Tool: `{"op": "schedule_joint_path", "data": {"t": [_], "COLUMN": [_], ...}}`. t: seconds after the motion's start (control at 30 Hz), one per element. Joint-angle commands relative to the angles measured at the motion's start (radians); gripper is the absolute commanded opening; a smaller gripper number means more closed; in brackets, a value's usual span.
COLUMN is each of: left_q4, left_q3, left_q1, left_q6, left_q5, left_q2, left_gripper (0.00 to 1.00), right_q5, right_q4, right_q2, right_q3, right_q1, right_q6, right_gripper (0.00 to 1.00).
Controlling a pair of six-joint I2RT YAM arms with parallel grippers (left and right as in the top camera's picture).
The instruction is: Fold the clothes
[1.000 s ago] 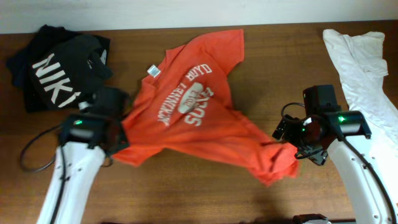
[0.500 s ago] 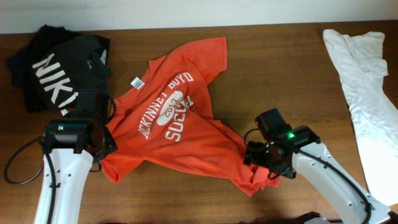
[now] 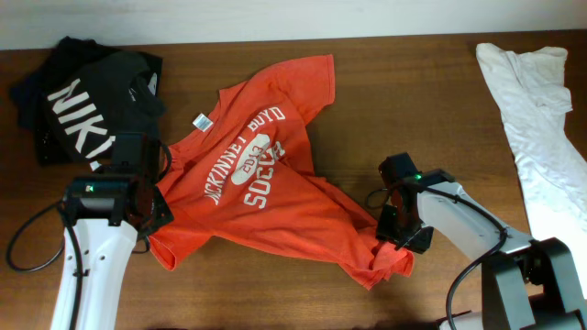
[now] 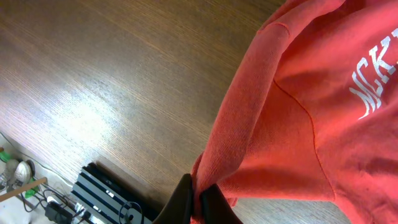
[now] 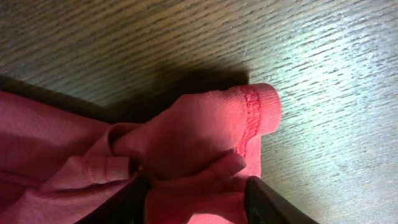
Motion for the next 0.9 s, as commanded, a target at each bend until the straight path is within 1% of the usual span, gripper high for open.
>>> {"op": "schedule_joint_path", "data": {"t": [0.0, 0.07, 0.2, 0.27, 0.3, 0.33, 0.37, 0.43, 0.5, 0.53, 0.57, 0.6, 0.7, 0.73, 0.8, 0.83, 0.87], "left_q4": [0.006, 0.006, 0.006, 0.006, 0.006, 0.006, 0.007, 0.010, 0.010, 0.010, 0.010, 0.010, 0.010, 0.010, 0.009, 0.009, 0.009], "left_q3": [0.011, 0.011, 0.011, 0.011, 0.011, 0.011, 0.011, 0.011, 0.011, 0.011, 0.011, 0.011, 0.011, 0.011, 0.011, 0.011, 0.011], "left_q1": [0.006, 0.006, 0.006, 0.006, 0.006, 0.006, 0.006, 0.006, 0.006, 0.006, 0.006, 0.006, 0.006, 0.006, 0.006, 0.006, 0.006], "left_q6": [-0.013, -0.013, -0.013, -0.013, -0.013, -0.013, -0.013, -0.013, -0.013, -0.013, -0.013, -0.013, -0.013, -0.013, -0.013, -0.013, -0.013], "left_q5": [-0.015, -0.015, -0.014, -0.014, -0.015, -0.015, -0.015, -0.014, -0.014, -0.014, -0.015, -0.014, -0.014, -0.015, -0.014, -0.014, -0.014], "left_q2": [-0.010, -0.010, -0.009, -0.009, -0.009, -0.009, -0.009, -0.009, -0.009, -0.009, -0.009, -0.009, -0.009, -0.009, -0.009, -0.009, -0.009], "left_gripper": [0.06, 0.06, 0.06, 0.06, 0.06, 0.06, 0.06, 0.06, 0.06, 0.06, 0.06, 0.06, 0.06, 0.06, 0.06, 0.06, 0.06], "right_q5": [0.013, 0.013, 0.012, 0.011, 0.007, 0.004, 0.003, -0.013, -0.025, -0.027, -0.034, -0.042, -0.085, -0.101, -0.101, -0.101, -0.100], "right_q4": [-0.045, -0.105, -0.145, -0.156, -0.175, -0.195, -0.210, -0.241, -0.241, -0.241, -0.240, -0.236, -0.173, -0.154, -0.124, -0.116, -0.113], "right_q2": [-0.004, -0.004, -0.004, -0.004, -0.004, -0.004, -0.004, -0.004, -0.004, -0.004, -0.003, -0.003, -0.003, -0.003, -0.003, -0.003, -0.003], "right_q3": [0.022, 0.077, 0.102, 0.102, 0.102, 0.102, 0.102, 0.102, 0.101, 0.101, 0.097, 0.090, 0.032, 0.016, 0.006, 0.006, 0.006], "right_q1": [-0.004, -0.004, -0.004, -0.004, -0.004, -0.004, -0.004, -0.004, -0.004, -0.004, -0.003, -0.002, 0.006, 0.006, 0.006, 0.006, 0.006], "right_q6": [0.001, -0.043, -0.051, -0.051, -0.051, -0.051, -0.051, -0.052, -0.063, -0.063, -0.063, -0.063, -0.062, -0.062, -0.062, -0.062, -0.062], "right_gripper": [0.53, 0.53, 0.30, 0.30, 0.32, 0.38, 0.40, 0.51, 0.52, 0.56, 0.69, 0.72, 0.72, 0.70, 0.58, 0.49, 0.36]}}
